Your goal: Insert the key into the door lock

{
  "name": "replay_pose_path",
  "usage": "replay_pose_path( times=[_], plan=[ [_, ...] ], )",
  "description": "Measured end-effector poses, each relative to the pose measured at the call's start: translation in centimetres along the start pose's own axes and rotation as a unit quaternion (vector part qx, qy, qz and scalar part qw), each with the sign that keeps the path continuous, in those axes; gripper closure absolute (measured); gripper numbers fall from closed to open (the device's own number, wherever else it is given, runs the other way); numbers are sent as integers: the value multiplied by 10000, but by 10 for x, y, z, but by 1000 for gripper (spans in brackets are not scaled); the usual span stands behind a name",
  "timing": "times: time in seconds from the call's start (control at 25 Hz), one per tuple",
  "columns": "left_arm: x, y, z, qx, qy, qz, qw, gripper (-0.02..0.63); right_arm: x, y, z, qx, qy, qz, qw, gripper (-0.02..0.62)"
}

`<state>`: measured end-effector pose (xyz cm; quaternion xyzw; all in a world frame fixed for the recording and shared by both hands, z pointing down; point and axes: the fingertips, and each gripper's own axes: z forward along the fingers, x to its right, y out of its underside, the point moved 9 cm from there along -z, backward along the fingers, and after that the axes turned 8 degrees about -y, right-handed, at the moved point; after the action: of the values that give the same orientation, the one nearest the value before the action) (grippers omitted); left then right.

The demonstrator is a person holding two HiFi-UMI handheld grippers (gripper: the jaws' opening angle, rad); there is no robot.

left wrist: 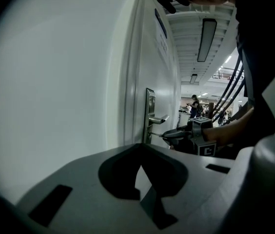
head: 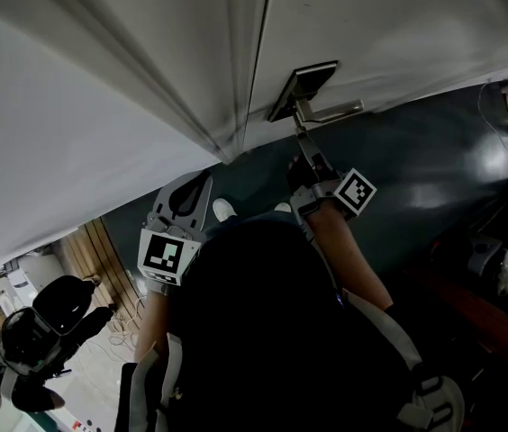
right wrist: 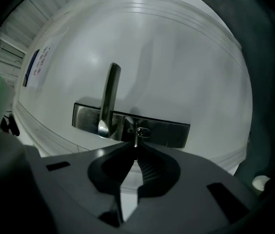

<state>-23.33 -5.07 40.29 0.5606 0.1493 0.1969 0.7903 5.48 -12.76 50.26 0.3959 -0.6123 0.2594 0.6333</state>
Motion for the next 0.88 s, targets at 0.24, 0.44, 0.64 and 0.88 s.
replay_pose_path(
  times=[0.24,0.44,0.64,0.88],
  plan=[
    [0,1,1,-9,19,-4,10000,598,0,1,-1,3,25,-6,10000,563],
    [2,1,3,-2,29,-7,10000,598,4,0,-4,5,127,48,9999,563],
    [4,-1,2,0,27,-8,10000,598,4,-2,-1,42,126,151,9998,563],
    [4,-3,2,0,-2,15,10000,598,3,-1,3,7,94,288,9995,563]
  ],
)
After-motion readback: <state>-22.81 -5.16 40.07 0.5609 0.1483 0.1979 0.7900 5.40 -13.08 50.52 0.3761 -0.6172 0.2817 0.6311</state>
